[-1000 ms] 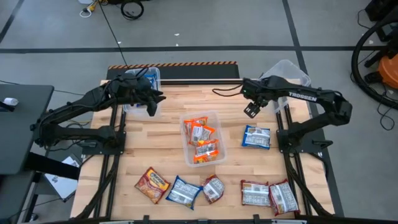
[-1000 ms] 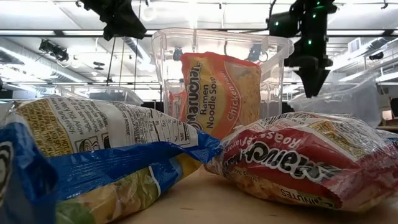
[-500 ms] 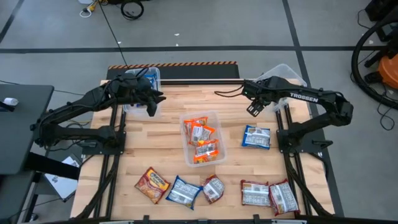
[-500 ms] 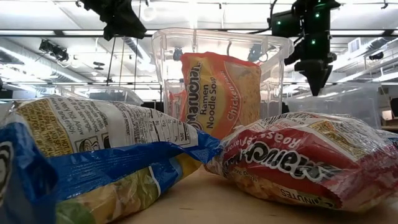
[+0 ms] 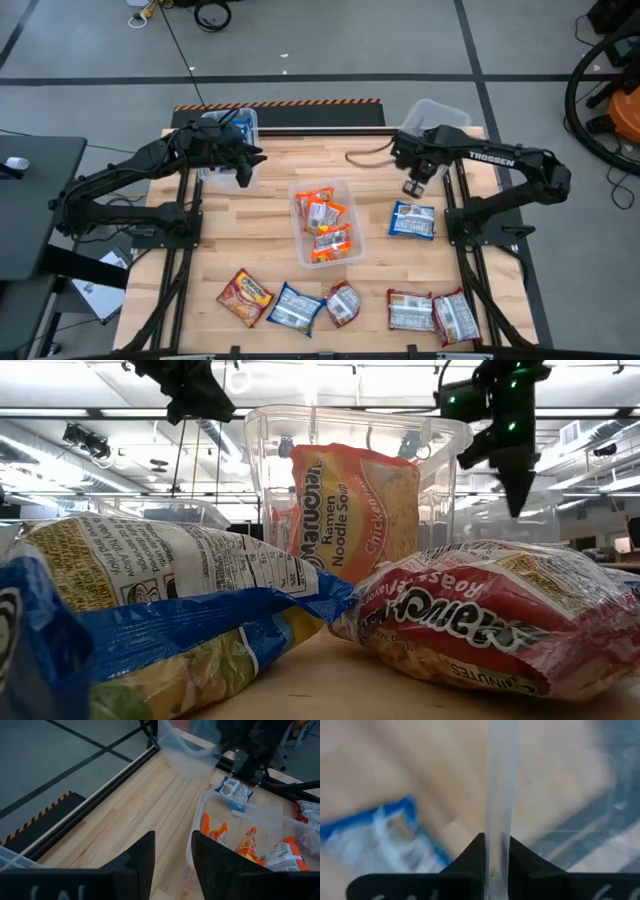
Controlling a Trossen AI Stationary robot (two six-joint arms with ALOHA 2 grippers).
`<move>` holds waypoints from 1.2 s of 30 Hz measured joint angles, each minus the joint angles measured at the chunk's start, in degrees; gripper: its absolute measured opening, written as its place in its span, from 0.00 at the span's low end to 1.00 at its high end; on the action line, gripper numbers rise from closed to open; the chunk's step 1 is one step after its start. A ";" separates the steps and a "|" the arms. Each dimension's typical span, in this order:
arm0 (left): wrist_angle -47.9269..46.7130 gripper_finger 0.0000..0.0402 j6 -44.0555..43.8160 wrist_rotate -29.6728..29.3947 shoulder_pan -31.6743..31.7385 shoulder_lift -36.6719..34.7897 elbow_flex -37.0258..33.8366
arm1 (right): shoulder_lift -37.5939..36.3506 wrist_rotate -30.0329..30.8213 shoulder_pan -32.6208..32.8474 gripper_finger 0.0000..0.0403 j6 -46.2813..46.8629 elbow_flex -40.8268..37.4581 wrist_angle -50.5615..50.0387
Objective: Sort Maruchan noodles
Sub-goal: Adjust the right transparent bin, then put the blue noodle pack into the left transparent bin
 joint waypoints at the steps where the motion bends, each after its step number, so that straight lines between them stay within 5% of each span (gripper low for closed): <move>1: 0.01 0.33 -0.02 0.00 0.00 0.00 0.00 | -0.54 -0.08 1.01 0.12 -1.63 -0.06 -1.48; 10: 0.02 0.33 -1.42 0.00 0.02 0.00 0.00 | -3.96 -5.72 8.10 0.14 -19.56 -0.96 -4.23; 22: 0.02 0.33 -2.97 0.00 0.00 0.00 0.00 | -4.17 -2.98 3.74 0.16 -20.60 -0.91 -7.02; 32: 0.02 0.33 -2.95 0.02 0.00 0.00 0.00 | -4.15 3.74 5.13 0.41 -20.59 2.00 -14.25; 36: 0.02 0.33 -2.97 0.00 0.01 0.00 0.00 | -4.20 0.67 9.73 0.49 -13.99 8.38 -16.90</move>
